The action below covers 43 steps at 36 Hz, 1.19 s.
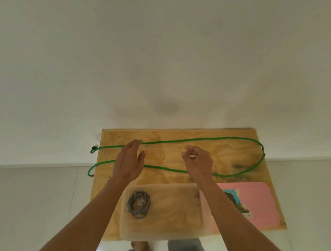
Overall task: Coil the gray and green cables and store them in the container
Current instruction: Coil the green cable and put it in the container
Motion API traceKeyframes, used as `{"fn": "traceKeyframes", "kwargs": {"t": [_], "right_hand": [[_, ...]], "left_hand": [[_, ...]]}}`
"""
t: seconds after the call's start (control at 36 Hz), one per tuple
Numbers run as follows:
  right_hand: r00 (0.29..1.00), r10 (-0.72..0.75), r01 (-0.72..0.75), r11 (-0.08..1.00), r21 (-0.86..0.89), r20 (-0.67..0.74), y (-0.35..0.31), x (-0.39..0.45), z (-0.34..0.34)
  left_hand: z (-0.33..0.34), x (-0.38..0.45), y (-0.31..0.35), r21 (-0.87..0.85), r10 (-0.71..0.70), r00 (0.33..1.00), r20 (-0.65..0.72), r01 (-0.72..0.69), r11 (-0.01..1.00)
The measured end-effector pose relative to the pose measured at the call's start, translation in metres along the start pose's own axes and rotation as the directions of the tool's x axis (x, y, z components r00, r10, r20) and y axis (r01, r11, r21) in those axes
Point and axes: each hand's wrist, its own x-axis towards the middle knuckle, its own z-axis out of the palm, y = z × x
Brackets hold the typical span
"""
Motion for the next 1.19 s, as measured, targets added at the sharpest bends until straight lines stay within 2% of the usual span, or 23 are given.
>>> {"fn": "traceKeyframes", "kwargs": {"t": [0.19, 0.28, 0.36, 0.53, 0.58, 0.64, 0.75, 0.92, 1.03, 1.19], "right_hand": [[0.993, 0.022, 0.003, 0.975, -0.223, 0.112, 0.029, 0.069, -0.007], [0.983, -0.013, 0.076, 0.935, -0.346, 0.183, 0.044, 0.1, -0.011], [0.97, -0.042, 0.128, 0.926, -0.356, 0.238, 0.056, 0.125, -0.012], [0.941, -0.047, 0.217, 0.845, -0.489, 0.336, 0.07, 0.15, -0.007], [0.939, -0.029, 0.211, 0.836, -0.506, 0.343, 0.066, 0.15, -0.007], [0.939, -0.021, 0.209, 0.826, -0.523, 0.342, 0.063, 0.146, -0.007], [0.957, -0.05, 0.201, 0.821, -0.535, 0.284, 0.049, 0.131, -0.008], [0.973, -0.209, 0.23, 0.87, -0.436, 0.098, -0.008, 0.099, -0.005], [0.939, -0.342, 0.31, 0.879, -0.363, -0.027, -0.048, 0.069, -0.007], [0.841, -0.494, 0.46, 0.867, -0.193, -0.219, -0.096, 0.028, -0.017]], "left_hand": [[0.025, 0.045, 0.01, 0.212, -0.093, 0.988, 0.127, 0.064, 0.975], [0.04, 0.066, 0.011, 0.308, -0.131, 0.978, 0.164, 0.075, 0.948], [0.051, 0.079, 0.01, 0.403, -0.156, 0.968, 0.194, 0.067, 0.913], [0.067, 0.093, 0.003, 0.577, -0.163, 0.97, 0.178, 0.031, 0.816], [0.066, 0.095, 0.001, 0.571, -0.163, 0.973, 0.164, 0.041, 0.82], [0.06, 0.096, 0.002, 0.496, -0.157, 0.976, 0.154, 0.062, 0.866], [0.034, 0.096, 0.008, 0.379, -0.094, 0.993, 0.076, 0.058, 0.923], [-0.018, 0.084, 0.019, 0.374, 0.062, 0.987, -0.15, -0.002, 0.927], [-0.053, 0.065, 0.029, 0.321, 0.15, 0.933, -0.326, -0.041, 0.946], [-0.104, 0.036, 0.051, 0.14, 0.222, 0.834, -0.505, -0.175, 0.975]]}}
